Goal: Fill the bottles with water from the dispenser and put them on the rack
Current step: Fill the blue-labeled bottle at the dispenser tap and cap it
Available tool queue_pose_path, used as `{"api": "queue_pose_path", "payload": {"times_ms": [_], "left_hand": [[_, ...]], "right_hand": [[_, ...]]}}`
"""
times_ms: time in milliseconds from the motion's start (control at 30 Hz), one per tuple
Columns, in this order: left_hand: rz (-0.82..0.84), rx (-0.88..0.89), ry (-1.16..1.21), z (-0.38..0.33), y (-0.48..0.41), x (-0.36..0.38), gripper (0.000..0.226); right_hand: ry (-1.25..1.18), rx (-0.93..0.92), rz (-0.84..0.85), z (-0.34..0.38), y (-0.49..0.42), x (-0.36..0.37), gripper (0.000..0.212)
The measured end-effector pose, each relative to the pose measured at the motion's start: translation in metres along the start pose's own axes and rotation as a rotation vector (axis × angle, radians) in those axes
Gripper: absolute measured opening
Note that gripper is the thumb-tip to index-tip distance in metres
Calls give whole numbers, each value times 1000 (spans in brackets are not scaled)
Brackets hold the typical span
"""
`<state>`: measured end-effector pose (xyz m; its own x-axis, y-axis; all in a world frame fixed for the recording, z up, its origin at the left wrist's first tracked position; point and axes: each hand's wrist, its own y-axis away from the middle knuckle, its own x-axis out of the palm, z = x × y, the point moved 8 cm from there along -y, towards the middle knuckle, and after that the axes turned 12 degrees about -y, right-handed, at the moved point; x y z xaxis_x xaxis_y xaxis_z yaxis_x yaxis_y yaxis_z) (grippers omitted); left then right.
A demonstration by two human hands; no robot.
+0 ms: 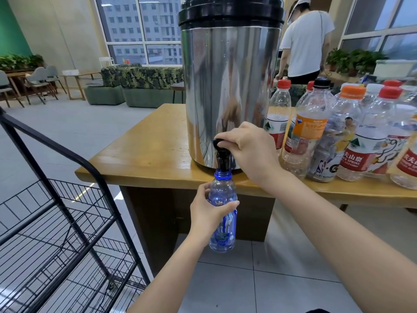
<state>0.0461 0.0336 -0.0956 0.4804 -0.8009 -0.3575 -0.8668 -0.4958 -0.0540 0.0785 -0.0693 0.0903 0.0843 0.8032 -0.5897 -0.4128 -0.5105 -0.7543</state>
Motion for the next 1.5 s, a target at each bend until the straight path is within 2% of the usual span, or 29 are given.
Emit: {"api": "queue_pose_path", "payload": {"times_ms": [100,200,400,533,633,967,1100,1267,1367,1500], "left_hand": [[3,-3,-12,1,-1,1,69],[-5,-8,-36,2,-2,2,71],[-15,-7,-42,4,-2,2,73],[-16,-8,-47,4,-1,2,72],[-10,-13,-45,5,0,1,71],[2,-13,-60,2,-1,1,76],[-9,-18,-70,2,-2,2,77],[-21,-26,-79,2,-3,3,76],[-29,-36,-84,2,-3,3,77],[-34,-39,-90,2,-3,2,81]], "right_hand": [[19,-124,-56,12,15,-5,19],[82,-218,-10,14,37,2,21],[130,-220,-32,7,50,3,24],[73,-155,-50,-1,48,2,20],[27,-144,-47,-7,47,3,24],[-267,-94,-50,-46,42,-3,19],[-257,-29,-19,-52,44,-2,21],[-126,55,-40,-33,45,-7,43],[-44,94,-74,-27,43,-7,36],[-62,134,-85,-31,44,-8,24]]}}
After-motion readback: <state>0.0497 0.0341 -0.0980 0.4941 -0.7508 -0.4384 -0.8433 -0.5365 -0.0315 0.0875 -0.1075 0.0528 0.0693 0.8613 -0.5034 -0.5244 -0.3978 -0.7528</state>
